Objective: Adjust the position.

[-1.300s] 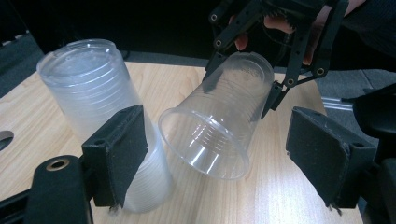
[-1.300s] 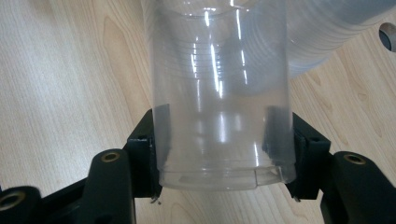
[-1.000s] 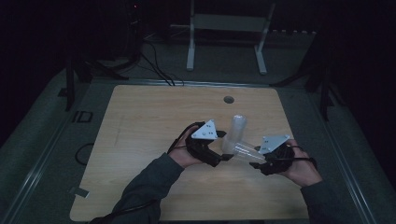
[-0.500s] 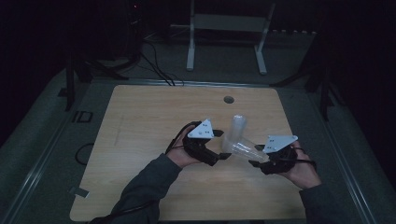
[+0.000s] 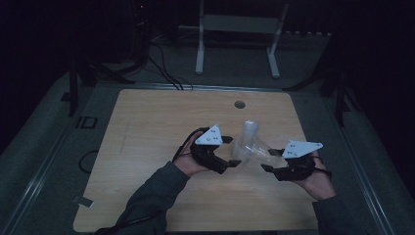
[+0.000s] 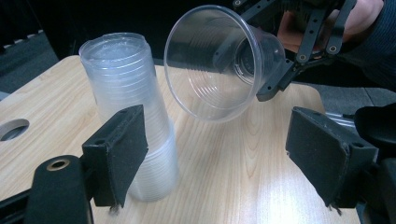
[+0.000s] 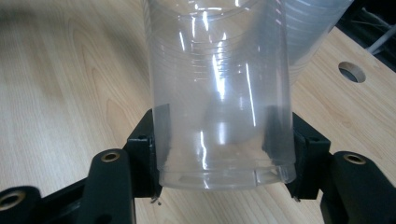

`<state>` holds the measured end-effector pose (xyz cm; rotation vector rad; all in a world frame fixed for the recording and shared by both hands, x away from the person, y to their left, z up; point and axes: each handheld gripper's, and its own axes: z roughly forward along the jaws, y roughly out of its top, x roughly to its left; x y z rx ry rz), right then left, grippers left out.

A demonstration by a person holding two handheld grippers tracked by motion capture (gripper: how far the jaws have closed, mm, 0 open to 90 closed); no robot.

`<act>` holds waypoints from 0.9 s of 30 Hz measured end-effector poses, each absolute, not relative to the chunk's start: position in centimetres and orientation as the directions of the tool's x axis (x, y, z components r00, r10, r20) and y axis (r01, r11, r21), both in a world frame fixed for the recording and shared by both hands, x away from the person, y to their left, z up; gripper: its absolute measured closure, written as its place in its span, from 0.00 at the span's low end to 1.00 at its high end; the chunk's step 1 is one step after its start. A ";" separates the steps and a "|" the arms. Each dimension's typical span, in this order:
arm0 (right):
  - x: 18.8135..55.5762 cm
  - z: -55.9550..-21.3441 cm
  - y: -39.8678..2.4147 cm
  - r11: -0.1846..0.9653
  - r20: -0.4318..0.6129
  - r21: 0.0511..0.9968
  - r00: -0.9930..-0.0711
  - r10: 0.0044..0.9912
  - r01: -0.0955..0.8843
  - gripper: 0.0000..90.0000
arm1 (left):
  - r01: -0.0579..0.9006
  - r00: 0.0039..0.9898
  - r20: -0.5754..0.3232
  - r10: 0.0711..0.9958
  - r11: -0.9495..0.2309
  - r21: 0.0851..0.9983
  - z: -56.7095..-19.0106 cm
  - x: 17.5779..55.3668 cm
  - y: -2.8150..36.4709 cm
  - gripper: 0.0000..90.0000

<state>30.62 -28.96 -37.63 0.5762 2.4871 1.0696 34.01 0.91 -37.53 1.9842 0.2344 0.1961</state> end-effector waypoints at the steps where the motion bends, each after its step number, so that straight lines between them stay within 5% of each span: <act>1: 30.6 -37.7 -29.0 0.623 -0.170 0.750 -0.846 0.505 0.221 0.46 | 0.078 0.967 0.030 0.254 -0.402 0.912 -37.5 34.0 0.9 0.23; 27: 30.8 -37.8 -29.4 0.413 -0.080 0.889 -0.819 0.568 0.199 0.46 | 0.093 0.963 0.017 0.269 -0.391 0.916 -37.5 34.2 1.0 0.24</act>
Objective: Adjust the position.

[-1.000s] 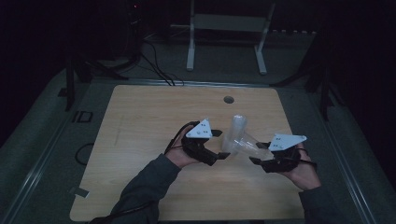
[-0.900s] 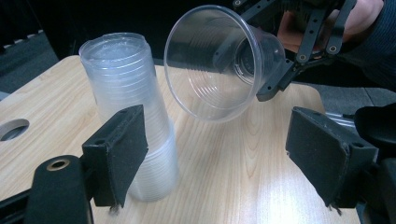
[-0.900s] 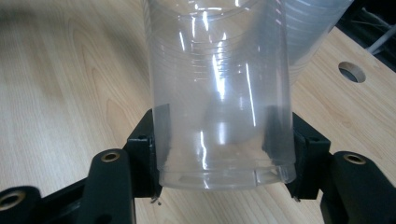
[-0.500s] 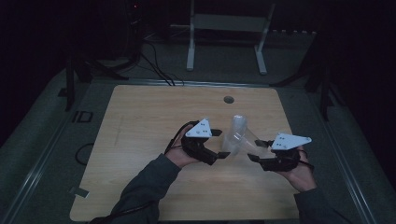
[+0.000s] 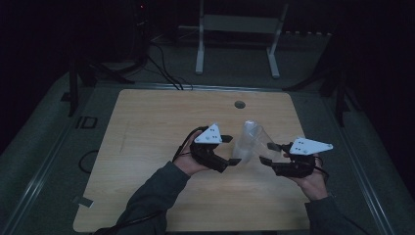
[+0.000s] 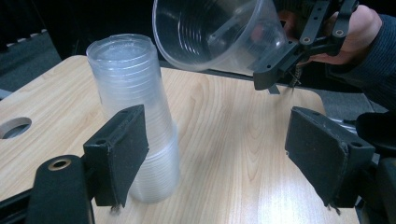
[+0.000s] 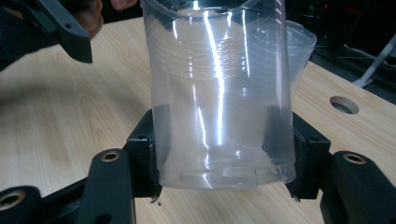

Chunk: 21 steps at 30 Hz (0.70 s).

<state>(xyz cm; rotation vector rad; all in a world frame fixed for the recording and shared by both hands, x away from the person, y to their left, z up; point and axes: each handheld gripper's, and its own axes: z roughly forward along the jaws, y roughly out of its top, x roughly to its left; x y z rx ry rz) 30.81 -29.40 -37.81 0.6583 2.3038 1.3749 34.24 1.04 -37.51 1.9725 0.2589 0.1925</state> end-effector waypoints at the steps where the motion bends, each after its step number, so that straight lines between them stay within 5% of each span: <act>1: 30.8 -37.8 -29.4 0.400 -0.071 0.895 -0.820 0.568 0.199 0.46 | 0.094 0.963 0.016 0.270 -0.391 0.916 -37.5 34.2 1.0 0.24; 21: 31.3 -37.9 -29.2 0.220 0.038 0.957 -0.833 0.552 0.189 0.46 | 0.116 0.958 -0.010 0.285 -0.357 0.927 -37.5 34.3 0.9 0.24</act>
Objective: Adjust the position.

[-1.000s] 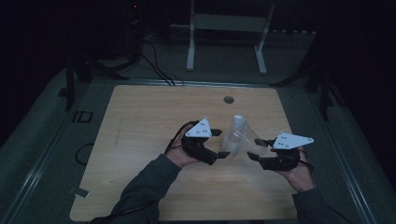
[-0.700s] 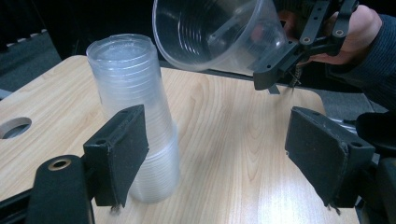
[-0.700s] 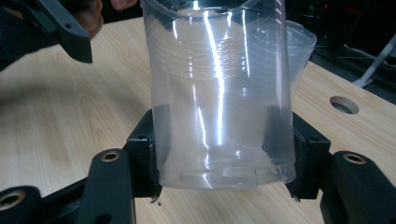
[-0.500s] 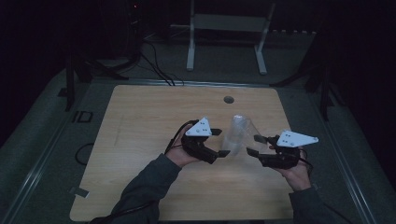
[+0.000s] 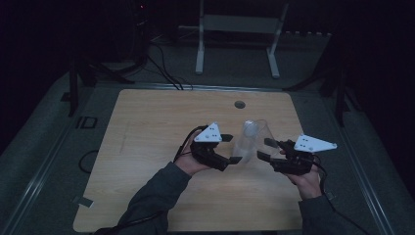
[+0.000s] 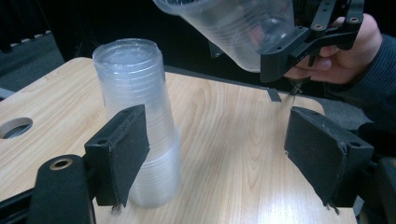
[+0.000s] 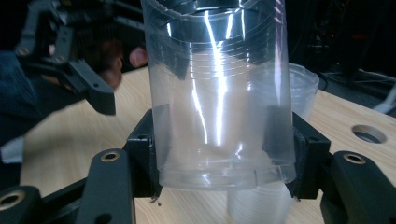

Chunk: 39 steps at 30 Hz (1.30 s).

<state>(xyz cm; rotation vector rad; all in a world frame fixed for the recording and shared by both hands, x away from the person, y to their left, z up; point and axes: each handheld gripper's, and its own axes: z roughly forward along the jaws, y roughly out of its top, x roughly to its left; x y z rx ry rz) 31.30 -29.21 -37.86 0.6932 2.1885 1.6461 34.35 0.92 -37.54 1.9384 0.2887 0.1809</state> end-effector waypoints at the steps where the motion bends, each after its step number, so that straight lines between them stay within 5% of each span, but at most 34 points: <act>1: 31.3 -37.9 -29.2 0.209 0.045 0.959 -0.834 0.550 0.190 0.46 | 0.116 0.958 -0.011 0.285 -0.355 0.928 -37.5 34.4 0.9 0.24; 39: 31.5 -39.6 -29.1 0.011 0.156 0.982 -0.835 0.527 0.190 0.46 | 0.167 0.959 -0.097 0.266 -0.253 0.953 -36.0 35.2 -0.5 0.24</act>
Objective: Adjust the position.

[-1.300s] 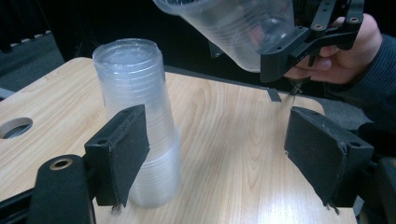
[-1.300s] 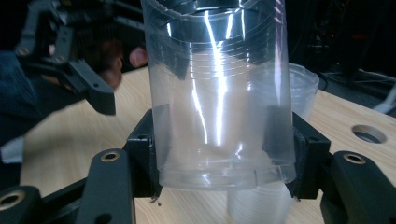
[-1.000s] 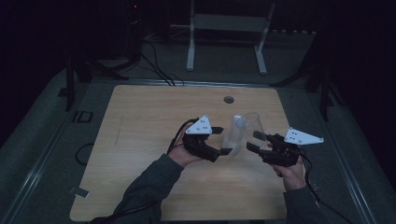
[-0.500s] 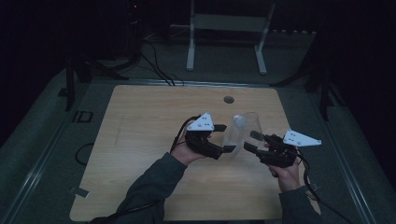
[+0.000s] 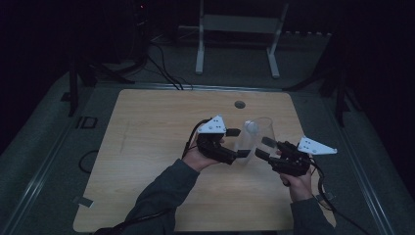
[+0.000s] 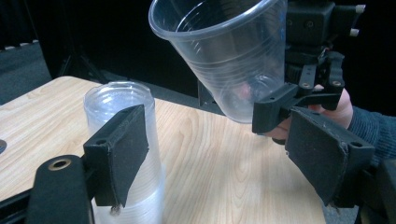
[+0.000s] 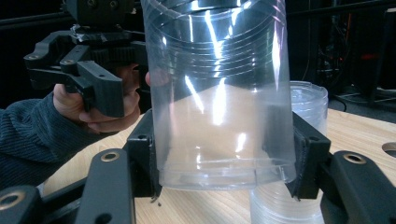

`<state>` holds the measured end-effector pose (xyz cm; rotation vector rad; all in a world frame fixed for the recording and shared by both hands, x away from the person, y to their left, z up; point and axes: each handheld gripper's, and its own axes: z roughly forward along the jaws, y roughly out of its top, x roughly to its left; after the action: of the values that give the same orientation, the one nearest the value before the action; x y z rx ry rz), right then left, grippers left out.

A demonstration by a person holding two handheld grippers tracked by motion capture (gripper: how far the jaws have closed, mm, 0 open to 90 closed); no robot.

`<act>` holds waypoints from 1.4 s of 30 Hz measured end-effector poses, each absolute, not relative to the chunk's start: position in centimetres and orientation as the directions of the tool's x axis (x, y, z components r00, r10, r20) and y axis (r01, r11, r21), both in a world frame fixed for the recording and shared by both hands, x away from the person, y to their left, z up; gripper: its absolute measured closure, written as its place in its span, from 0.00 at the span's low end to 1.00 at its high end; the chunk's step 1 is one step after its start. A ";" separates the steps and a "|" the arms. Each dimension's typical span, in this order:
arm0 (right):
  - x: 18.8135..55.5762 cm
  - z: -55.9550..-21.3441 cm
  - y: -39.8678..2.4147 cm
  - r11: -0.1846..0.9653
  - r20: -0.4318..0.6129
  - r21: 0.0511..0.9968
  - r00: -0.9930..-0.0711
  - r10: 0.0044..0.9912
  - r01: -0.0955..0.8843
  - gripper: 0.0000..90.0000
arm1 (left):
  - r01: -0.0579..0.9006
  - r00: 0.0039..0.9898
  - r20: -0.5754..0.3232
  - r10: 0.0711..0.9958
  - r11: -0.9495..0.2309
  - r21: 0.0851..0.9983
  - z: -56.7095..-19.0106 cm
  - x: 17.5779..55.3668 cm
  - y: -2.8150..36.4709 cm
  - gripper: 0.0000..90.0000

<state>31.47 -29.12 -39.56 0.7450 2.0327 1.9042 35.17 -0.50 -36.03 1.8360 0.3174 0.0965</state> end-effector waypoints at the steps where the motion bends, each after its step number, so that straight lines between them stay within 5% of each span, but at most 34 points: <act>1: 31.5 -39.6 -29.1 0.008 0.157 0.982 -0.836 0.526 0.189 0.46 | 0.167 0.960 -0.099 0.263 -0.251 0.954 -36.0 35.2 -0.5 0.24; 42: 31.1 -40.2 -28.6 -0.028 0.158 0.985 -0.845 0.511 0.167 0.46 | 0.257 0.953 -0.225 0.202 -0.153 0.954 -35.4 36.0 -2.5 0.19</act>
<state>31.08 -28.57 -40.18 0.7201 1.9937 1.9581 36.00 -2.46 -35.43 1.7357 0.3460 -0.0499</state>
